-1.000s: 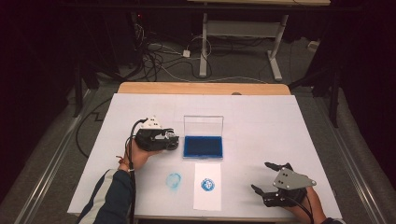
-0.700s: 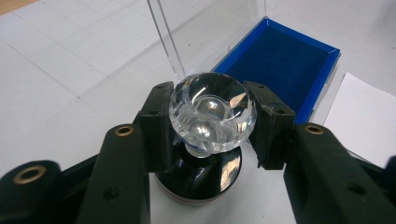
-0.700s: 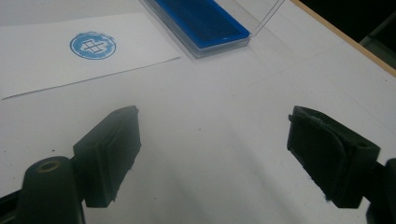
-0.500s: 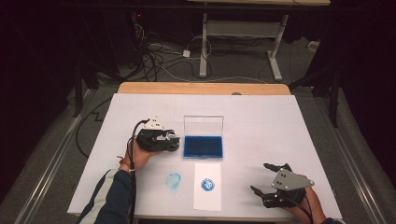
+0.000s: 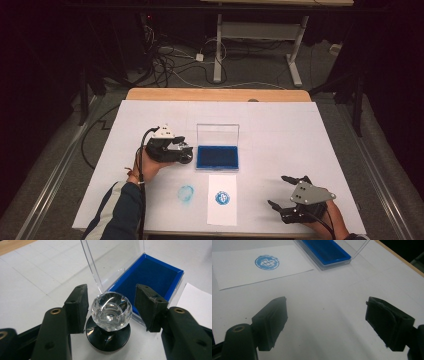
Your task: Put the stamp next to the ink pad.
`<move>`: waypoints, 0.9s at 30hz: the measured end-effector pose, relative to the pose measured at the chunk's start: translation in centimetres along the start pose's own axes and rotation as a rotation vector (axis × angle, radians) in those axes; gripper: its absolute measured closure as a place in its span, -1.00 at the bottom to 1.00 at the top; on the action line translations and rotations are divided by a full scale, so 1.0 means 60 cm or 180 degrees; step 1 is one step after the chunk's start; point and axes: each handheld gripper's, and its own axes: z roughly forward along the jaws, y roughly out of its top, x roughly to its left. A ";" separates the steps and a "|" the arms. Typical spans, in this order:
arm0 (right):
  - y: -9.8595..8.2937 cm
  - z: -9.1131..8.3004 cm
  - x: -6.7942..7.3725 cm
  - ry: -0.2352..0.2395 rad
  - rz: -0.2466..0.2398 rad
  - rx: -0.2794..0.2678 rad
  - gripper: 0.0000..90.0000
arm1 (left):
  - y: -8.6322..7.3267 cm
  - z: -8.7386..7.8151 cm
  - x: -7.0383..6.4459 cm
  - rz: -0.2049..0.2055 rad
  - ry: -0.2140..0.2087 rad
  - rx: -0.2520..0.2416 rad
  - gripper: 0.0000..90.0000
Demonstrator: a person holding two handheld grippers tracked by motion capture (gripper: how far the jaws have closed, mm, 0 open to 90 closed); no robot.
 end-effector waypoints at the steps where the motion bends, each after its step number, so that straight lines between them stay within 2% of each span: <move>1: 0.000 0.000 0.000 0.0010 0.0009 -0.0003 -0.61 | 0.001 -0.002 0.000 0.0008 -0.0001 -0.0004 -0.03; 6: -0.001 -0.001 -0.001 0.0021 0.0033 -0.0020 -0.61 | 0.006 -0.011 -0.005 0.0051 0.0074 -0.0065 -0.13; 14: -0.001 -0.001 -0.002 0.0019 0.0029 -0.0036 -0.61 | 0.015 -0.019 -0.020 0.0203 0.0187 -0.0088 -0.21; 16: -0.001 -0.002 -0.002 0.0015 0.0026 -0.0039 -0.61 | 0.017 -0.020 -0.023 0.0228 0.0243 -0.0073 -0.36; 17: -0.001 -0.002 -0.002 0.0012 0.0027 -0.0043 -0.61 | 0.018 -0.021 -0.025 0.0244 0.0250 -0.0079 -0.37; 24: 0.000 -0.003 -0.002 0.0000 0.0028 -0.0055 -0.61 | 0.024 -0.033 -0.037 0.0305 0.0341 -0.0247 -0.56; 27: 0.000 -0.003 -0.002 -0.0002 0.0028 -0.0059 -0.61 | 0.027 -0.038 -0.044 0.0339 0.0352 -0.0305 -0.57</move>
